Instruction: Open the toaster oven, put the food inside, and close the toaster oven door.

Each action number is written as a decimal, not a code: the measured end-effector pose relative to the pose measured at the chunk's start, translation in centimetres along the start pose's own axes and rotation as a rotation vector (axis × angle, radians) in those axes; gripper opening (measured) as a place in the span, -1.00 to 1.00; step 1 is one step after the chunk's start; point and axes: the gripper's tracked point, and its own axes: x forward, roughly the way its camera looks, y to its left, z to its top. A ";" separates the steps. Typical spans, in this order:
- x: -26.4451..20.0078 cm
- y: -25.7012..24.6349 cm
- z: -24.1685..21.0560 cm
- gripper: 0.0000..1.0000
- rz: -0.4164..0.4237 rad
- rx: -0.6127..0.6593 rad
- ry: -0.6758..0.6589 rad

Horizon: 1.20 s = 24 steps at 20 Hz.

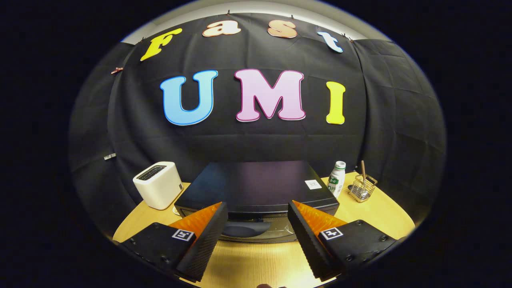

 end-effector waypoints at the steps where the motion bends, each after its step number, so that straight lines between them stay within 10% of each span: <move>1: 0.8 0.3 -0.5 0.97 -0.004 -0.016 0.004; 11: 2.8 1.7 -4.9 1.00 0.011 -0.028 0.074; 24: -6.1 1.4 -14.9 0.97 0.069 -0.096 0.277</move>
